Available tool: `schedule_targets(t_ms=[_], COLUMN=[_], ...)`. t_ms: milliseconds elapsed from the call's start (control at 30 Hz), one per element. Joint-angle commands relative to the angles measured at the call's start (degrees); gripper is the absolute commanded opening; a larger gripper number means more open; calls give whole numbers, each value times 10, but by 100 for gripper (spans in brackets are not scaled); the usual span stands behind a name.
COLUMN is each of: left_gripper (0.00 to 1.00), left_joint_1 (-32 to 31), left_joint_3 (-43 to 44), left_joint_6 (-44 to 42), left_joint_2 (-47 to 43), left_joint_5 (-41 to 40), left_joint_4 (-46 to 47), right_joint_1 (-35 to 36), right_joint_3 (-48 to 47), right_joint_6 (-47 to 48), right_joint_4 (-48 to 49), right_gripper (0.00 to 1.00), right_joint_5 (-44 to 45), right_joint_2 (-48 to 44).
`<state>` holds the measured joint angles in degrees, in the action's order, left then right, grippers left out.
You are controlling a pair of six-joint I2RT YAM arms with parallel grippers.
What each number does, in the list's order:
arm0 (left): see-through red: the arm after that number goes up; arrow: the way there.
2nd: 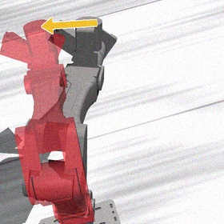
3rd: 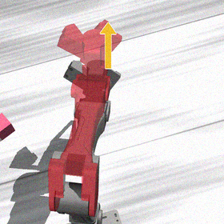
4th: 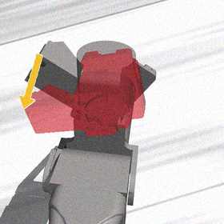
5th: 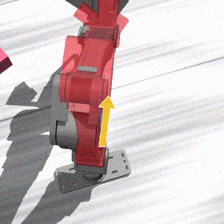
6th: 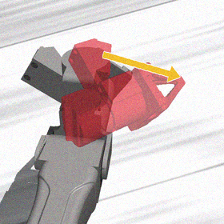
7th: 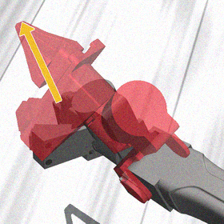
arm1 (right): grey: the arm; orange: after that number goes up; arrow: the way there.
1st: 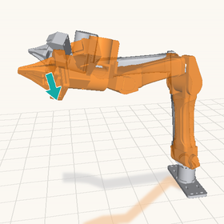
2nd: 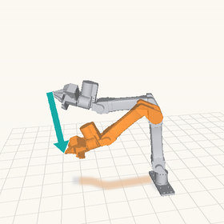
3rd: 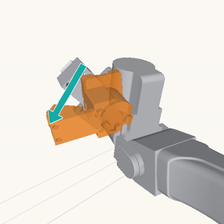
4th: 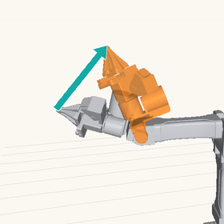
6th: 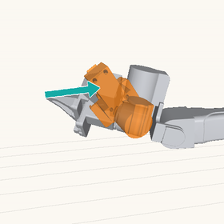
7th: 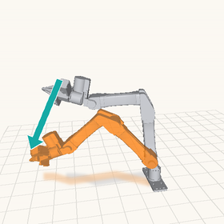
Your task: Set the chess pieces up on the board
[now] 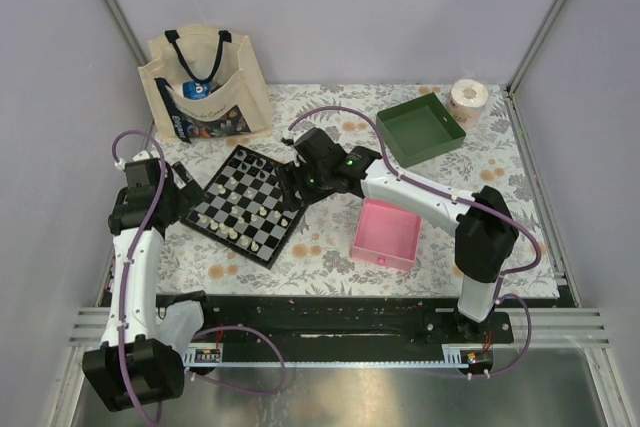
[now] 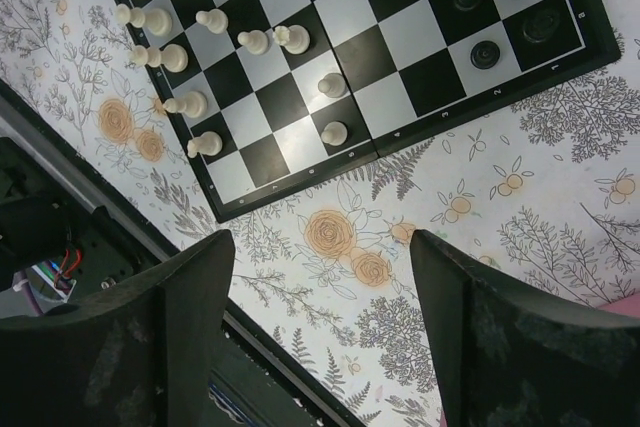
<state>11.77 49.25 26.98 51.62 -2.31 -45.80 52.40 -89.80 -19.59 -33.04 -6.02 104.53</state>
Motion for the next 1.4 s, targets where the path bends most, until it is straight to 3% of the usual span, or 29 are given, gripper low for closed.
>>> schedule_targets(t_ms=[0,100,333,467,533,800,1367], left_gripper=[98,97,84,79,70,55,54], left_joint_1=[0,-8,-72,-79,-80,-98,-114], left_joint_3=[19,44,129,159,190,207,214], left_joint_6=[-35,-54,-81,-95,-103,-63,-25], left_joint_2=[36,85,192,232,268,353,434], left_joint_5=[51,61,-21,-44,-42,-53,-65], left_joint_4=[50,66,20,25,-2,1,75], right_joint_1=[1,1,1,-2,-6,-54,-85], right_joint_3=[-4,12,119,146,151,162,188], right_joint_6=[18,25,28,36,38,16,11], right_joint_4=[-4,-6,50,55,51,30,29], right_gripper=[83,89,99,100,99,100,100], right_joint_5=[23,30,123,178,191,147,124], right_joint_2=[-59,-106,-229,-271,-283,-312,-327])
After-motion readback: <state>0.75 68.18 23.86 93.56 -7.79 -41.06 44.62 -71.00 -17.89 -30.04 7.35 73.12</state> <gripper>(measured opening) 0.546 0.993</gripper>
